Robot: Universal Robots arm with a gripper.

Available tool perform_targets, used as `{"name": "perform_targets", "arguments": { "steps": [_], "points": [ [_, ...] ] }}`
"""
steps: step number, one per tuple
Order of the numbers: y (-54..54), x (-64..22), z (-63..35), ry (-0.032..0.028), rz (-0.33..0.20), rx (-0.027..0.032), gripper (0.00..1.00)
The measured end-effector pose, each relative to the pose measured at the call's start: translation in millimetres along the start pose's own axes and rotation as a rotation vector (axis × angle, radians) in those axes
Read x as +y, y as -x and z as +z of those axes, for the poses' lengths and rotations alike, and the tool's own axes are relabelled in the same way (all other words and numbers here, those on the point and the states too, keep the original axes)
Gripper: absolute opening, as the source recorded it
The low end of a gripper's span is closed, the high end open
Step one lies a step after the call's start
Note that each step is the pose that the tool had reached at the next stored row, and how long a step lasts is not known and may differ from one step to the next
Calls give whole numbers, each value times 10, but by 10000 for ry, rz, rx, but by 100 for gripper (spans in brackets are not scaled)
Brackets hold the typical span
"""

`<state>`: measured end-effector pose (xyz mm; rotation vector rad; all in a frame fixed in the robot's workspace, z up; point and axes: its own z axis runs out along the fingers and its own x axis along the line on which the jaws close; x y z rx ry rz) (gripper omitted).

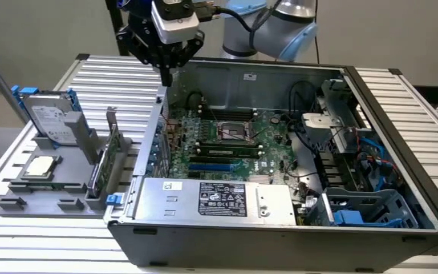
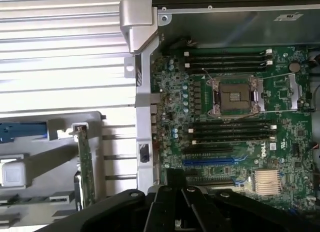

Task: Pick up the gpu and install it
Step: 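Reach for the gpu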

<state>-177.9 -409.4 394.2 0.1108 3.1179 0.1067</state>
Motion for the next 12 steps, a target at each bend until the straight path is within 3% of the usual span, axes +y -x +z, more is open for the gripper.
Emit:
{"name": "perform_targets", "arguments": {
  "steps": [7, 12],
  "points": [
    [-314, -70, -10, -136, -4, -10, 0],
    [-510, -125, -5, -180, -4, -14, 0]
  ]
}}
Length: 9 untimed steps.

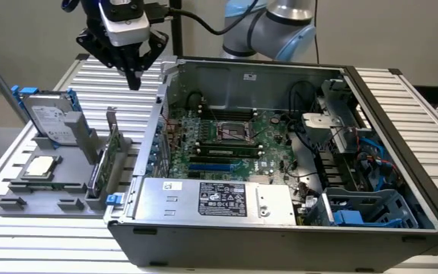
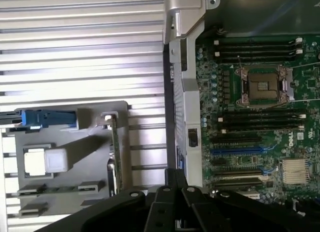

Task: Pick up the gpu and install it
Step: 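Reach for the gpu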

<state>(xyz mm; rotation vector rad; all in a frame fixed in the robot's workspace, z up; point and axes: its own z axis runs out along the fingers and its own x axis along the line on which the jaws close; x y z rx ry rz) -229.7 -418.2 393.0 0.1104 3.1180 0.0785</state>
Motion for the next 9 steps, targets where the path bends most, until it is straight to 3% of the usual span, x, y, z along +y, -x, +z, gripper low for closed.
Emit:
{"name": "perform_targets", "arguments": {
  "steps": [9],
  "points": [
    [-308, -109, 68, -11, 0, 8, 0]
  ]
}}
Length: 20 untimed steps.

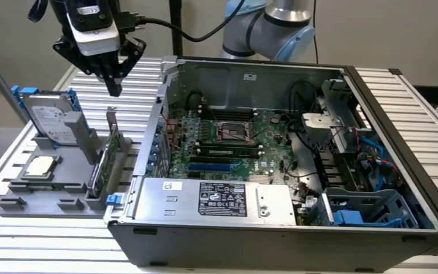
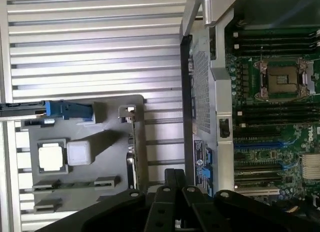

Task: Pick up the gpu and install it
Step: 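Pick up the gpu and move the gpu toward the slot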

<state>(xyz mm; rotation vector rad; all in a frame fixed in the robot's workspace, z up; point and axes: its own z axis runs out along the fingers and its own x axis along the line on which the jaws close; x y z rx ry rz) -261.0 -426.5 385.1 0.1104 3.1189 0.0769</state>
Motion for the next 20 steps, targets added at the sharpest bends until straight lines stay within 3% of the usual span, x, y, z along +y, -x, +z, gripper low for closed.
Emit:
{"name": "perform_targets", "arguments": {
  "steps": [18, 20],
  "points": [
    [-506, -223, 179, -4, 2, 45, 0],
    [-518, -226, 191, -4, 3, 55, 0]
  ]
}}
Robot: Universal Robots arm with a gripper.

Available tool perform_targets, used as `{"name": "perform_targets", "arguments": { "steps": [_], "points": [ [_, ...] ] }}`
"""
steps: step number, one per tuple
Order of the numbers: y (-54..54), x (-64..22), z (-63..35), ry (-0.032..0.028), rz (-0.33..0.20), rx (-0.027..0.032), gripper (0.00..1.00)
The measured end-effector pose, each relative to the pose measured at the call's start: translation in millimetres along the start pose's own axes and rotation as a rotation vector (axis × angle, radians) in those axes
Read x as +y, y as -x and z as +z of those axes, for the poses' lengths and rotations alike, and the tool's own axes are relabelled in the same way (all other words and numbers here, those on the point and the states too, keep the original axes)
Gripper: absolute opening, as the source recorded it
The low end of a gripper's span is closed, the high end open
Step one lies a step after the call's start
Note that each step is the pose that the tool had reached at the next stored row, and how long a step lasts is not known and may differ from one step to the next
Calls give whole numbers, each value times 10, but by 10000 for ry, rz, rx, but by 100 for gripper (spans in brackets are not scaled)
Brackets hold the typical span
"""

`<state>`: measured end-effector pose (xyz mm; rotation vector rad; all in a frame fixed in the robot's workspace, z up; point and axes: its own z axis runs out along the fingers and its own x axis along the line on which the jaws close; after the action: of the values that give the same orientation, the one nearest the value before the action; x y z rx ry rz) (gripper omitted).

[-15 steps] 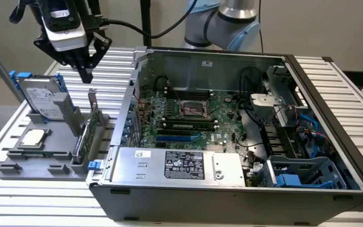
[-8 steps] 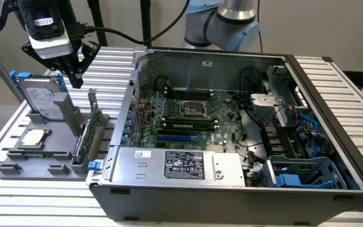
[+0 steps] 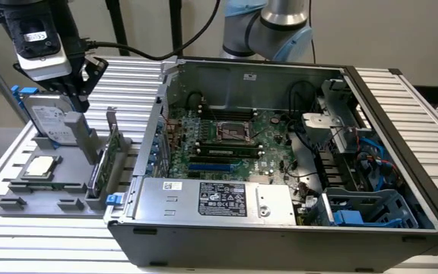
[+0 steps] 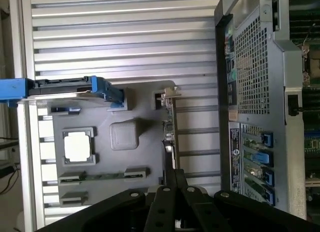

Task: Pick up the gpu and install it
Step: 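Pick up the gpu and move the gpu toward the slot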

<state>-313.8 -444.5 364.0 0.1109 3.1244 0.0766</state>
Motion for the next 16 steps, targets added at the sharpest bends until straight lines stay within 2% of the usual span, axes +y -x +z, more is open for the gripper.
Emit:
{"name": "perform_targets", "arguments": {
  "steps": [15, 16],
  "points": [
    [-1, -6, -1, -2, 0, 1, 0],
    [-1, -7, -1, -1, 0, 1, 100]
  ]
}}
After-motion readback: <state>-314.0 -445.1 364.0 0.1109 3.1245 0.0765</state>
